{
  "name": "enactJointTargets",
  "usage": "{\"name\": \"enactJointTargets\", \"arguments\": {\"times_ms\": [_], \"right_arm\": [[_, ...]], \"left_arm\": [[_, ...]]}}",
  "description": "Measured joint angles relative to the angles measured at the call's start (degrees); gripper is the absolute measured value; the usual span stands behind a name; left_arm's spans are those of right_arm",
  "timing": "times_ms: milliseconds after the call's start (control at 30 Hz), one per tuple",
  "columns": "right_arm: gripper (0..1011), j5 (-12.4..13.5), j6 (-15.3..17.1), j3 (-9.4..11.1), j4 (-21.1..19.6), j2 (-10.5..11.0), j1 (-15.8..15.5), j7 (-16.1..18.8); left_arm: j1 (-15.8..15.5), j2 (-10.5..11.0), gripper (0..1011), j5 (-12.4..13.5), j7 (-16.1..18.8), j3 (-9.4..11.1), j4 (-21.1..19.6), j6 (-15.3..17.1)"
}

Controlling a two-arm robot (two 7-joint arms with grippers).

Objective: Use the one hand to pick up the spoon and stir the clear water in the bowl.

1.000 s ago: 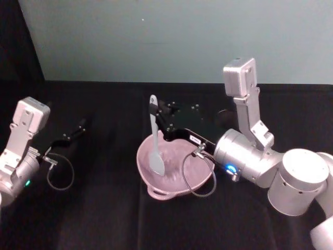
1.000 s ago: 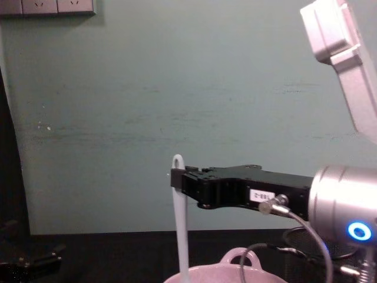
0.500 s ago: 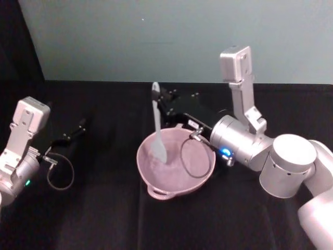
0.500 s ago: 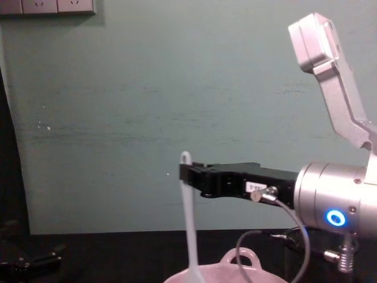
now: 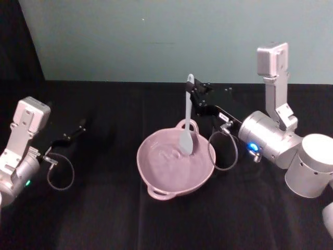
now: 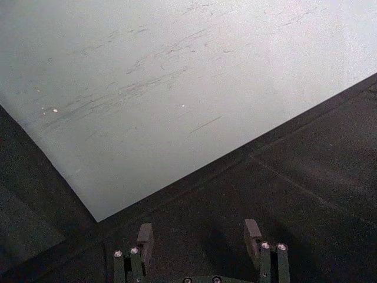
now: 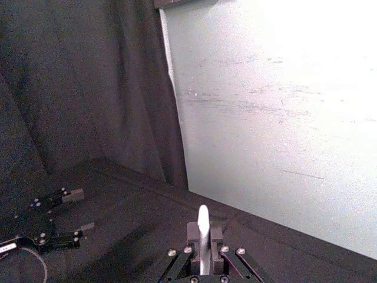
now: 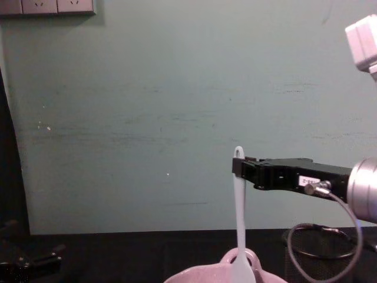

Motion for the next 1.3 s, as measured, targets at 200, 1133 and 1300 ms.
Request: {"name": "enactJointTargets", "arguments": {"times_ms": [200,1133,1300], "right_arm": [[109,0.2,0.6,0.8,-2.7,1.6,-2.1,0.0],[109,-1.4,1.5,-6.0,-2.1,-1.8,1.1,2.9],[109,-1.7,0.9,-6.0,1.7,-3.0,3.6,2.9]], "left_arm": [[0.0,0.0,1011,0.0,0.0,0.0,0.0,0.0],[0.0,0.0,1011,0.0,0.0,0.0,0.0,0.0],[0.0,0.0,1011,0.0,0.0,0.0,0.0,0.0]]}}
